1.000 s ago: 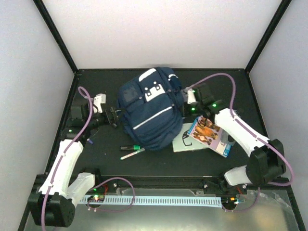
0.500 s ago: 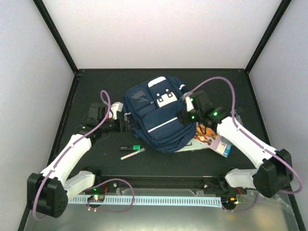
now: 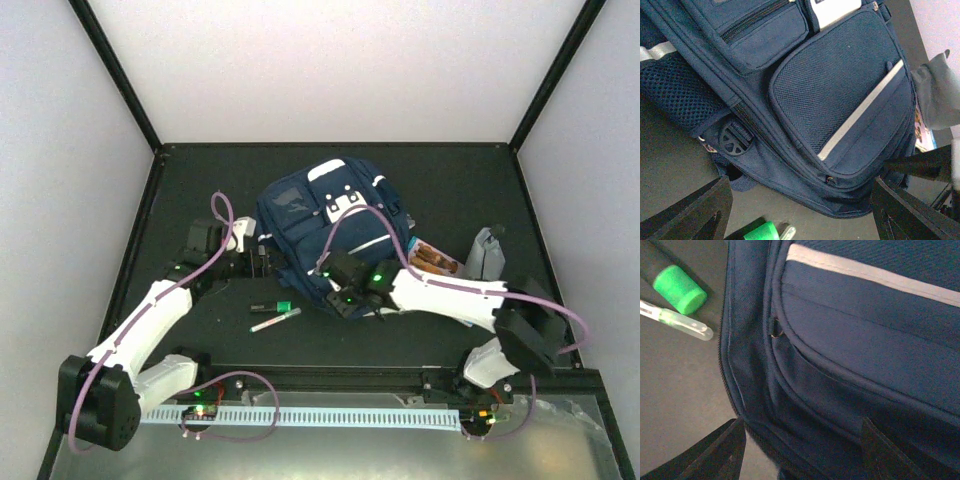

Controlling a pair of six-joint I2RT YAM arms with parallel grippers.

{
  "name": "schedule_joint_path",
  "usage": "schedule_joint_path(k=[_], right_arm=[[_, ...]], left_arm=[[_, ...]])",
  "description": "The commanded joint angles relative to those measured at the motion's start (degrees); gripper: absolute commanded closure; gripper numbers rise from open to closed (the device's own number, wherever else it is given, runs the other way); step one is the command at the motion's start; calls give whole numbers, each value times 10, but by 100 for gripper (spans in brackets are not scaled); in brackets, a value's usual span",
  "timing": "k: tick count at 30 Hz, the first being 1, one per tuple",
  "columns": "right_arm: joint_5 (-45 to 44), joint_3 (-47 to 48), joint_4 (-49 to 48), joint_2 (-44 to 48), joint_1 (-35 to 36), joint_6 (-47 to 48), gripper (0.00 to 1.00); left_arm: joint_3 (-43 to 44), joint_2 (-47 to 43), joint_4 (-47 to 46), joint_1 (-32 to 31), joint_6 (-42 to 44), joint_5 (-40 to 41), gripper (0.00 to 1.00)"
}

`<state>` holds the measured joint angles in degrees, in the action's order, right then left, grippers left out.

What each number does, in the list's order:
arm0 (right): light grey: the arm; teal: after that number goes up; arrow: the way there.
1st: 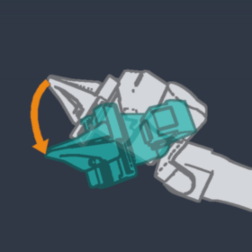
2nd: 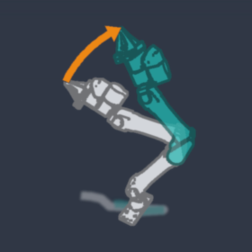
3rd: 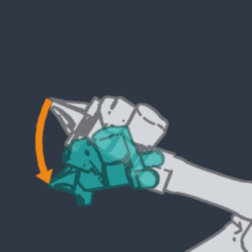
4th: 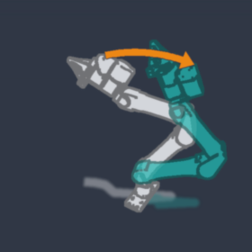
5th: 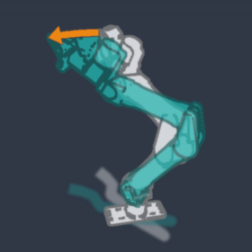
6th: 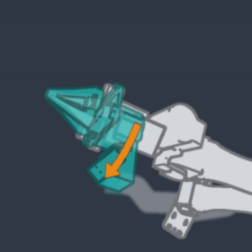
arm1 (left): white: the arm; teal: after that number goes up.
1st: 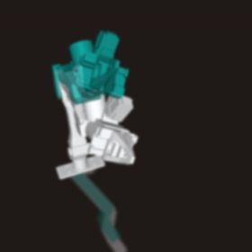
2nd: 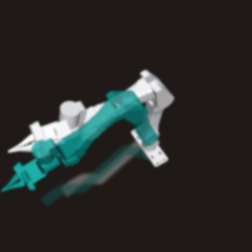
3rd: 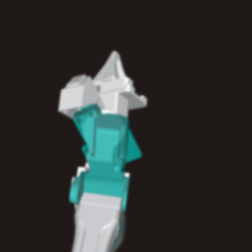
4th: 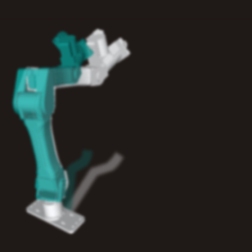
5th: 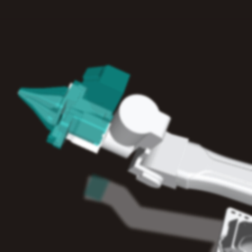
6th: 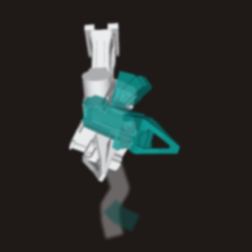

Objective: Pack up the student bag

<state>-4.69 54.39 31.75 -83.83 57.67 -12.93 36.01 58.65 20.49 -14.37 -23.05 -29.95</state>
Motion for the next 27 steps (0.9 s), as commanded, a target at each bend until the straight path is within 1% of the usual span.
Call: schedule_joint_path(k=[1,2,4,6,11,14,16,21,24,27], right_arm=[[-129,54,3,-61,44,-3,34],[-146,67,4,-76,51,2,33],[-189,93,12,-110,63,12,28],[-226,115,17,-137,73,25,25],[-287,134,6,-181,83,48,24],[-343,125,-7,-176,91,42,26],[-336,103,-30,-140,93,49,25],[-263,71,-84,-55,92,85,21],[-256,81,-91,-61,90,94,17],[-270,109,-75,-103,90,95,15]], left_arm=[[6,5,-13,-3,6,9,21],[6,6,-12,-3,6,8,21],[8,6,-9,-3,7,8,21],[11,4,-3,-3,10,12,21],[16,-7,15,-3,19,40,20],[18,-9,21,-3,22,45,20],[21,-9,28,-3,24,47,20],[25,-13,30,-3,25,51,20],[30,-17,30,-3,24,53,20],[32,-24,30,-3,23,57,20]])
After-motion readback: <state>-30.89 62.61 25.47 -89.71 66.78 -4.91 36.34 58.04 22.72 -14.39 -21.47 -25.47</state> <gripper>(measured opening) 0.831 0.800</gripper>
